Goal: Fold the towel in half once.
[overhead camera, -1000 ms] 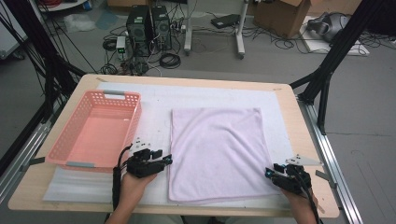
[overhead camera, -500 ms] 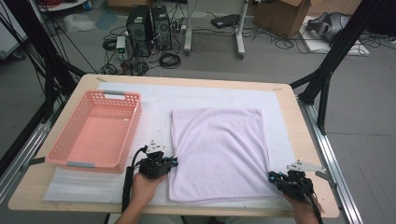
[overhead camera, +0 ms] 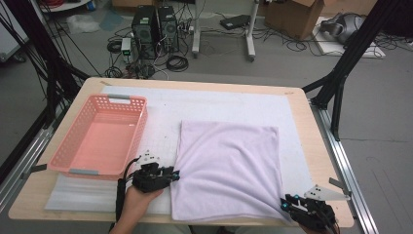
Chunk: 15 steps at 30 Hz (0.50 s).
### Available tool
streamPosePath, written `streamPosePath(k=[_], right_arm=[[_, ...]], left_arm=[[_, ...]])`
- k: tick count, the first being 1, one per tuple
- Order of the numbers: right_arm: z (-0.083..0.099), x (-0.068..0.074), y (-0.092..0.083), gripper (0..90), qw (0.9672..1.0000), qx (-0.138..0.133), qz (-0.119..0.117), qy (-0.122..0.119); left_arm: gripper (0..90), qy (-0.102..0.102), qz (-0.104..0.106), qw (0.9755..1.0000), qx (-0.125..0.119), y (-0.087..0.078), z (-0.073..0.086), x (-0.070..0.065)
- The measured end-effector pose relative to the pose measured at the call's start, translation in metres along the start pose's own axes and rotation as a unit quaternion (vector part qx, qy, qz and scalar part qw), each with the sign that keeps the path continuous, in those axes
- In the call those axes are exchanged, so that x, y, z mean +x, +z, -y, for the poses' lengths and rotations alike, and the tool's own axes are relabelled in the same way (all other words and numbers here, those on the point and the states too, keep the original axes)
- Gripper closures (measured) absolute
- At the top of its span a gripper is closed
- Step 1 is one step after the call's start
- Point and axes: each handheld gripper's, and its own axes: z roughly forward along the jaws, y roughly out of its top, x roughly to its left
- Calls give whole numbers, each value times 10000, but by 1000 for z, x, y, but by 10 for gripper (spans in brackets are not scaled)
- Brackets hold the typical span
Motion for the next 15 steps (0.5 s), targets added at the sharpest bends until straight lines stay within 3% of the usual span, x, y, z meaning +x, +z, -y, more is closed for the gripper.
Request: streamPosePath(k=[2, 5, 9, 11, 15], right_arm=[[-8, -5, 1, 571, 9998, -196, 57, -66], [-21, -14, 5, 536, 9989, -432, 159, -113], [-37, -30, 18, 522, 9981, -580, 182, -78], [-42, -39, 26, 518, 9981, -586, 178, -60], [-48, -56, 39, 508, 9977, -646, 77, 211]], left_arm=[[493, 110, -53, 9998, -149, 4, -9, 2], [472, 112, -139, 9993, -329, 15, -26, 10], [466, 76, -291, 9985, -465, 31, -48, 20], [466, 31, -265, 9980, -574, 39, -58, 25], [434, 113, -298, 9980, -542, 53, -75, 36]])
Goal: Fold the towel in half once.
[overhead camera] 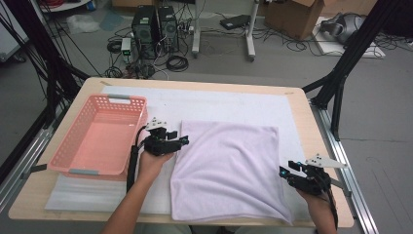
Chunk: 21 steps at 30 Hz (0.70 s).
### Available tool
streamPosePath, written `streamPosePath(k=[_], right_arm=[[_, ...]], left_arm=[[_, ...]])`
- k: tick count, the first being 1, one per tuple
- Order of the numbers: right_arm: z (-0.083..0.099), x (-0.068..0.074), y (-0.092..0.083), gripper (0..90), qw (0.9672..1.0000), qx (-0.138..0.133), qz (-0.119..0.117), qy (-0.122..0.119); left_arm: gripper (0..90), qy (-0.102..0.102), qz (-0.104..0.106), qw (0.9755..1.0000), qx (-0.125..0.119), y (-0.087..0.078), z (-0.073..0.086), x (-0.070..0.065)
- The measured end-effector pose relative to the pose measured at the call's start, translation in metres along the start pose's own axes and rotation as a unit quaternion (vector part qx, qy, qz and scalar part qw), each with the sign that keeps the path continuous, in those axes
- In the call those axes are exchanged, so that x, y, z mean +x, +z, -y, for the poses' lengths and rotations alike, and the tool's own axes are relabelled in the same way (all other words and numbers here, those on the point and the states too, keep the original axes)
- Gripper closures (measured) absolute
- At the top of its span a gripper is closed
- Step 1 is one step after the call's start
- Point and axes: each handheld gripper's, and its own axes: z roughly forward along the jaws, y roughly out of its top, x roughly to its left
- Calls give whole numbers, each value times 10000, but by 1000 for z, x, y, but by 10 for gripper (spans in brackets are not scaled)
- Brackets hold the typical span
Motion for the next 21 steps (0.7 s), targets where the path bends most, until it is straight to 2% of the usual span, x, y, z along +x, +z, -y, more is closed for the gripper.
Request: streamPosePath(k=[2, 3, 6, 10, 11, 13, 15, 17, 19, 20, 21], right_arm=[[-2, -5, 5, 508, 9999, -29, -34, 105], [-3, -7, 7, 508, 9999, -47, -21, 96], [-6, -9, 10, 507, 9998, -111, -69, 138], [-5, -8, 14, 506, 9997, -146, -143, 145], [-5, -8, 15, 506, 9997, -134, -150, 154], [-5, -8, 16, 506, 9997, -120, -179, 152], [-5, -8, 16, 506, 9996, -125, -185, 164], [-5, -8, 15, 506, 9996, -145, -180, 160], [-4, -8, 14, 506, 9996, -132, -171, 158], [-4, -8, 14, 506, 9996, -139, -163, 165], [-3, -9, 14, 506, 9997, -133, -165, 154]], left_arm=[[425, 140, -29, 9999, 16, 7, -5, 4], [422, 206, -120, 9997, 77, 10, -8, 6], [426, 166, -327, 9992, 150, 20, -13, 16], [520, 377, -601, 9971, 281, 31, -17, 27], [519, 373, -665, 9965, 341, 34, -18, 29], [504, 363, -832, 9956, 231, 40, -18, 32], [470, 219, -962, 9946, 306, 47, -14, 36], [453, 123, -946, 9945, 434, 55, -9, 36], [466, 416, -1019, 9925, 525, 58, -9, 30], [511, 556, -971, 9922, 553, 59, -8, 27], [563, 735, -988, 9906, 602, 60, -8, 24]])
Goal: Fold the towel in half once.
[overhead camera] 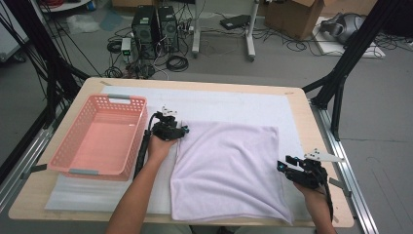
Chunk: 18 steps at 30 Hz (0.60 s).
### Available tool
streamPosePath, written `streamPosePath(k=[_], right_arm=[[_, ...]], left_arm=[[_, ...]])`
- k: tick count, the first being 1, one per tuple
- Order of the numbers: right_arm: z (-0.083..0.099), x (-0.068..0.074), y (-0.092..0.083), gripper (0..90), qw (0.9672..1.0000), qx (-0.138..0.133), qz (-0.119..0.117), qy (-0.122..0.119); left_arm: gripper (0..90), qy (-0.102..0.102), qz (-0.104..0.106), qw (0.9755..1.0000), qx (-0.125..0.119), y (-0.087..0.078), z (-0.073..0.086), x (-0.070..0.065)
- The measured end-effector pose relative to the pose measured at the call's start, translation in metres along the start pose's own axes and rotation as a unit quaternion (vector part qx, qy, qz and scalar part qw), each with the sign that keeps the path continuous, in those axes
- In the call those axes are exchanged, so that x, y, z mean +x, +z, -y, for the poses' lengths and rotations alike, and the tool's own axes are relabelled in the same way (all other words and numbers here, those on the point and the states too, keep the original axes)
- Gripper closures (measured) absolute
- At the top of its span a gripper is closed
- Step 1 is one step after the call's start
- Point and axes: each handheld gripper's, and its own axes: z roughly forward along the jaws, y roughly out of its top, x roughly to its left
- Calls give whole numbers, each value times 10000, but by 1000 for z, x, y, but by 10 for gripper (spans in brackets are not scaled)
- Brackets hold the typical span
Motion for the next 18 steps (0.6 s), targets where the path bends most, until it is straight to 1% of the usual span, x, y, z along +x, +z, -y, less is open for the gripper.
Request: streamPosePath(k=[1, 2, 3, 4, 5, 6, 8, 9, 10, 11, 13, 15, 16, 17, 18], right_arm=[[0, 0, 1, 506, 10000, -2, 1, 22], [0, 0, 1, 506, 10000, 20, 7, 39], [0, -1, 2, 507, 10000, -3, 0, 12], [0, -1, 2, 507, 10000, 2, -5, 16], [-1, 0, 3, 507, 10000, 8, -12, 32], [-1, 0, 3, 509, 10000, 8, -18, 12], [-2, -1, 4, 509, 10000, 15, -23, -14], [-2, -2, 5, 509, 10000, 4, -17, -30], [-3, -3, 6, 509, 10000, 10, -6, -10], [-4, -5, 7, 508, 10000, 0, 24, 5], [-9, -11, 9, 496, 9999, -56, 98, 47], [-16, -19, 16, 485, 9997, -64, 188, 125], [-21, -23, 21, 476, 9996, -54, 246, 151], [-26, -27, 28, 462, 9994, 11, 291, 186], [-31, -30, 35, 457, 9993, 78, 318, 191]], left_arm=[[602, 138, -28, 9999, 4, 0, 0, -3], [680, 257, -10, 9997, 6, 0, 0, -5], [762, 210, -46, 9998, -19, 1, -1, -6], [847, 142, -143, 9998, -26, 0, -1, -6], [854, 6, -247, 9997, -46, 0, -2, -5], [858, -173, -384, 9991, -86, 0, -2, -3], [858, -333, -495, 9981, -133, 0, -2, 0], [844, -353, -537, 9978, -144, 1, -2, 0], [768, -423, -620, 9971, -145, 1, -2, 1], [680, -583, -618, 9962, -208, 0, -2, 4], [584, -825, -497, 9948, -344, -3, -3, 11], [516, -866, -465, 9944, -376, -4, -2, 15], [505, -856, -456, 9949, -291, -4, -1, 18], [492, -926, -400, 9947, -204, -3, 1, 20], [474, -1000, -342, 9942, -186, -3, 1, 22]])
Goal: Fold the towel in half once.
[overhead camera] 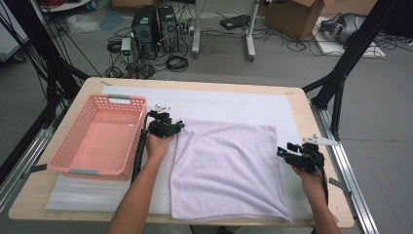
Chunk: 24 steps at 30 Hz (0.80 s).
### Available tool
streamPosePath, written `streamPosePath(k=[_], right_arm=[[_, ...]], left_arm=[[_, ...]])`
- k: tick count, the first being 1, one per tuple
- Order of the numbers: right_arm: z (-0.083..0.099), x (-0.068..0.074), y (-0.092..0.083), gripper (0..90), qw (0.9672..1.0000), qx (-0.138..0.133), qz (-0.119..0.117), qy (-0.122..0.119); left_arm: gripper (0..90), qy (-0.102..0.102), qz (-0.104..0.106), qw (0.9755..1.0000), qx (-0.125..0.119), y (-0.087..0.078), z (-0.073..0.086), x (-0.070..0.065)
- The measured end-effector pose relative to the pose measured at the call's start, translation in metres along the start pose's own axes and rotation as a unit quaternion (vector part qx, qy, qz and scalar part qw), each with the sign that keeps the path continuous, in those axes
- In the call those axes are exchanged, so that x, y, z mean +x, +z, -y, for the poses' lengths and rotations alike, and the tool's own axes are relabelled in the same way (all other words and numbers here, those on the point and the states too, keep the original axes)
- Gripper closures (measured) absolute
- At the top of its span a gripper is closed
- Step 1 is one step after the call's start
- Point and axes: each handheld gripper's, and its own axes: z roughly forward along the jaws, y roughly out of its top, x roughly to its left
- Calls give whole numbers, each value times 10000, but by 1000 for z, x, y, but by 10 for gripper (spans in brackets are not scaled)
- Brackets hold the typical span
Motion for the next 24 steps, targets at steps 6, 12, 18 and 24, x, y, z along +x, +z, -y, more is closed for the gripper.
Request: streamPosePath(k=[6, 12, 18, 24], right_arm=[[-29, -11, 46, 404, 9987, 470, 40, -211], [-38, -18, 79, 426, 9968, 789, 47, -143], [-39, -20, 82, 714, 9973, 682, 160, -219], [-42, -17, 81, 843, 9971, 646, -82, -388]], left_arm=[[414, 374, 232, 9989, 162, 4, -1, -8], [621, 442, 276, 9985, 187, 2, -1, -6], [859, 685, 430, 9965, 224, 4, 0, -16], [865, 346, 332, 9988, 66, 3, -4, -15]])
